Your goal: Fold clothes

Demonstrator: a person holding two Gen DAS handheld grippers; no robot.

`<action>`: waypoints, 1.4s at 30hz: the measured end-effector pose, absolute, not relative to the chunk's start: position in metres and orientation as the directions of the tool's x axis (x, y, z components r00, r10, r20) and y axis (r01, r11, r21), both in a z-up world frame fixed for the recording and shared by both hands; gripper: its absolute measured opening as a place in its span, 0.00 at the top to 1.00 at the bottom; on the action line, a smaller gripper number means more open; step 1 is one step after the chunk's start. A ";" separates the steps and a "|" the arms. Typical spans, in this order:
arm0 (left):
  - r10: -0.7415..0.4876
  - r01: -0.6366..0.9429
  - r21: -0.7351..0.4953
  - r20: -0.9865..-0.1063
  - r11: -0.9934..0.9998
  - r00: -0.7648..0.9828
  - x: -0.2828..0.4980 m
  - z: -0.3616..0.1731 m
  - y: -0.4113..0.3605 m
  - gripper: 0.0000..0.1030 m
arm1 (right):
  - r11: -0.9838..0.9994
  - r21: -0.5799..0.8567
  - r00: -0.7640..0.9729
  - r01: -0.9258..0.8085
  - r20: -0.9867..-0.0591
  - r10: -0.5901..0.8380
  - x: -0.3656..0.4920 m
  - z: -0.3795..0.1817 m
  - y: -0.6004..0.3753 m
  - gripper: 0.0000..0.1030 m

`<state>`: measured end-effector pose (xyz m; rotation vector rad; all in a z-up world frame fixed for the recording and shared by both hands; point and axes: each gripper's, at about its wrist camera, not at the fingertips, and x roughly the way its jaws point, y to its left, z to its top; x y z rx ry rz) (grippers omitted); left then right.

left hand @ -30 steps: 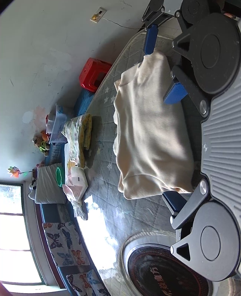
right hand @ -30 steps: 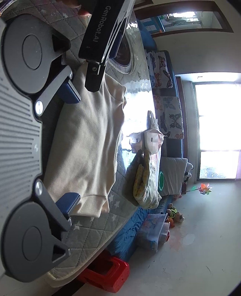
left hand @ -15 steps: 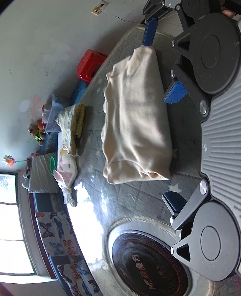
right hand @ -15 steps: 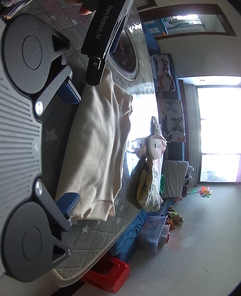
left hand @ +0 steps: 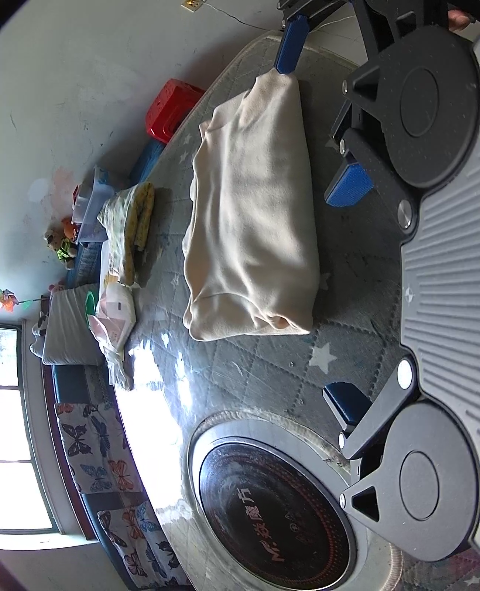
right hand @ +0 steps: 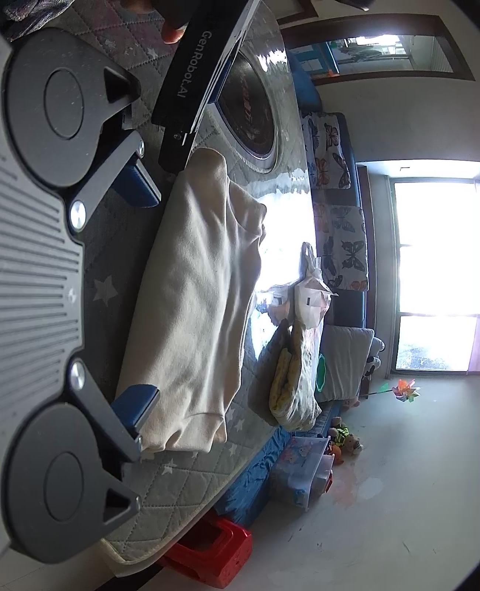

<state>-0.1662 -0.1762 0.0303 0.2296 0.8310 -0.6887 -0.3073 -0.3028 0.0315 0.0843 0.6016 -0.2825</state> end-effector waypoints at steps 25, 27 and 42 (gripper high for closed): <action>-0.431 0.587 -0.060 -0.740 0.807 0.517 -0.168 0.032 -0.159 0.00 | 0.970 0.000 0.805 0.241 -0.559 -0.200 -0.295 0.033 -0.287 0.00; -0.428 0.582 -0.060 -0.738 0.811 0.521 -0.167 0.033 -0.158 0.00 | 0.972 -0.003 0.806 0.236 -0.557 -0.198 -0.293 0.034 -0.286 0.00; -0.395 0.536 -0.053 -0.736 0.843 0.549 -0.155 0.033 -0.147 0.00 | 0.980 -0.019 0.818 0.199 -0.548 -0.177 -0.276 0.035 -0.277 0.00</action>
